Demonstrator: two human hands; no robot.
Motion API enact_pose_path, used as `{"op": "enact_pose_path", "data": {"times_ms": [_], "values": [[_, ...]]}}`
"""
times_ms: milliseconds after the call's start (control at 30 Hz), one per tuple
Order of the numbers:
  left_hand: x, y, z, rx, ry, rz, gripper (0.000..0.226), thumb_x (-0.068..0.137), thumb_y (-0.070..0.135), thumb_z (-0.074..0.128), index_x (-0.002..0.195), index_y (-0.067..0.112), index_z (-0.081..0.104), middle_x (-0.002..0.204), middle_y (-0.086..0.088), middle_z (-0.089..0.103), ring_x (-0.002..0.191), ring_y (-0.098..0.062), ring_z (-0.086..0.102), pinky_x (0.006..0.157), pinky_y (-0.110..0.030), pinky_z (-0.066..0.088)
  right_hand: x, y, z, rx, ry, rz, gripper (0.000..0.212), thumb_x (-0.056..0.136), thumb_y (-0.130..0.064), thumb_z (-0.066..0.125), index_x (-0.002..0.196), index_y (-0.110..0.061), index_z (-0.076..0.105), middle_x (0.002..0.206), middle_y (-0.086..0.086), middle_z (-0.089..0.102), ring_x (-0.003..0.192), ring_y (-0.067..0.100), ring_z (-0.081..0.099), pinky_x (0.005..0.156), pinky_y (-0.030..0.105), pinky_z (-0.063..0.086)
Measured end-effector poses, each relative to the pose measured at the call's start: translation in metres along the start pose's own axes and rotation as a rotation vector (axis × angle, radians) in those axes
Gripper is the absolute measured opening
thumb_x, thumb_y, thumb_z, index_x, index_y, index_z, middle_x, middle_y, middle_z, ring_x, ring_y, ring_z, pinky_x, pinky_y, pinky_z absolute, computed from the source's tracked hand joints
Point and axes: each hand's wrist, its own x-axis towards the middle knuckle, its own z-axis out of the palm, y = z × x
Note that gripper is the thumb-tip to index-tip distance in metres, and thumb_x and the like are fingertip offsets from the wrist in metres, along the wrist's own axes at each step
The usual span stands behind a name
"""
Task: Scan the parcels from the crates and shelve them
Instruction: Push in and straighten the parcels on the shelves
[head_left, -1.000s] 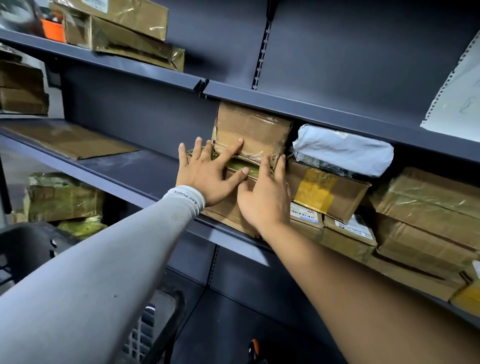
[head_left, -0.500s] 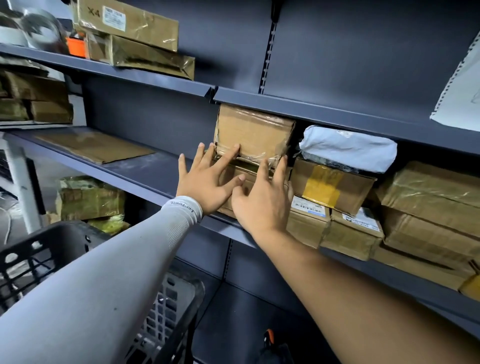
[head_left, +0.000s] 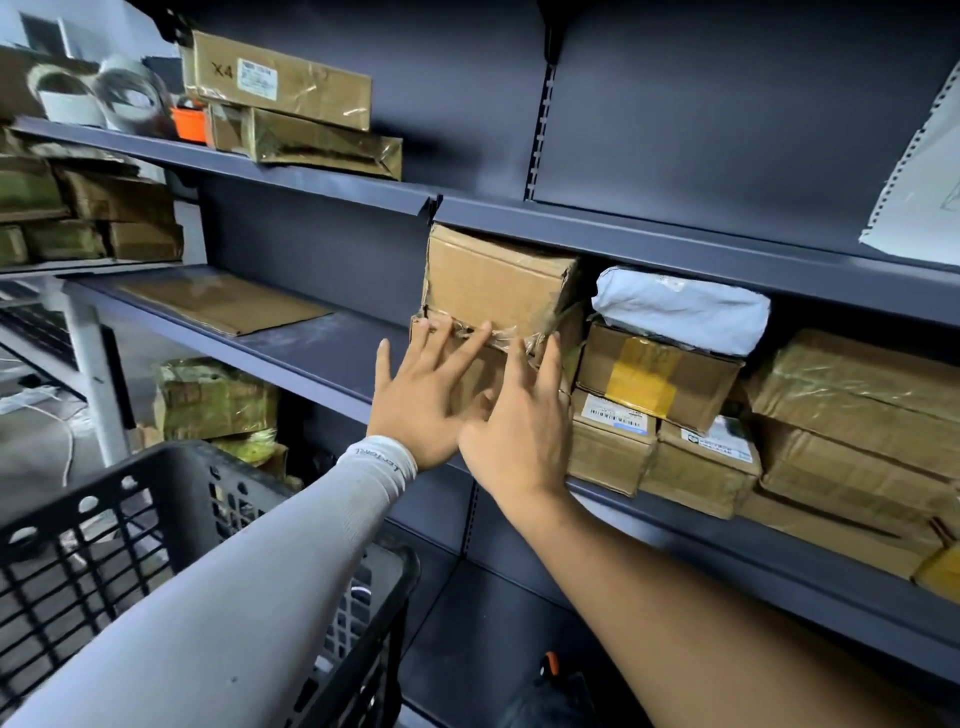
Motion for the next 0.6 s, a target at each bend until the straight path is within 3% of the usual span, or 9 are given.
{"op": "enact_pose_path", "data": {"times_ms": [100,200,367,500,600], "values": [[0.000,0.005,-0.003,0.084,-0.022,0.044,0.078,0.086,0.075,0.029,0.155,0.063,-0.006,0.175,0.005,0.005,0.161,-0.020,-0.007,0.124,-0.061,-0.011,0.000,0.003,-0.008,0.014,-0.039,-0.008,0.095,0.077,-0.034,0.045,0.166,-0.021,0.013,0.173,0.010,-0.005,0.157,0.035,0.017,0.124,0.051,0.025],[0.002,0.006,-0.005,0.078,0.070,0.039,0.077,0.091,0.068,0.039,0.159,0.058,0.004,0.175,0.006,0.007,0.161,-0.022,0.000,0.126,-0.062,-0.005,0.006,0.007,-0.012,0.039,0.005,0.011,0.090,0.086,-0.021,0.060,0.164,-0.026,0.014,0.174,0.010,-0.001,0.155,0.036,0.022,0.122,0.051,0.028],[0.021,0.013,-0.017,-0.069,0.216,-0.004,0.078,0.089,0.063,0.049,0.158,0.058,0.014,0.173,0.000,0.016,0.159,-0.031,0.013,0.125,-0.062,0.016,0.017,0.010,-0.017,0.152,0.134,-0.023,0.083,0.091,-0.017,0.057,0.163,-0.029,0.017,0.173,0.013,0.008,0.148,0.042,0.034,0.113,0.053,0.042],[0.047,0.017,-0.026,-0.191,0.236,-0.007,0.082,0.080,0.071,0.054,0.153,0.065,0.017,0.173,-0.008,0.012,0.154,-0.040,0.024,0.118,-0.063,0.032,0.028,0.012,-0.026,0.175,0.109,-0.078,0.088,0.090,-0.014,0.056,0.164,-0.036,0.013,0.174,0.007,-0.004,0.142,0.042,0.043,0.102,0.051,0.050],[0.053,0.021,-0.024,-0.285,0.211,-0.006,0.085,0.078,0.068,0.060,0.153,0.064,0.020,0.174,-0.008,0.003,0.156,-0.033,0.025,0.117,-0.056,0.038,0.032,0.011,-0.029,0.183,0.046,-0.104,0.089,0.091,-0.011,0.055,0.166,-0.030,0.011,0.174,0.003,-0.011,0.146,0.039,0.040,0.110,0.043,0.045]]}}
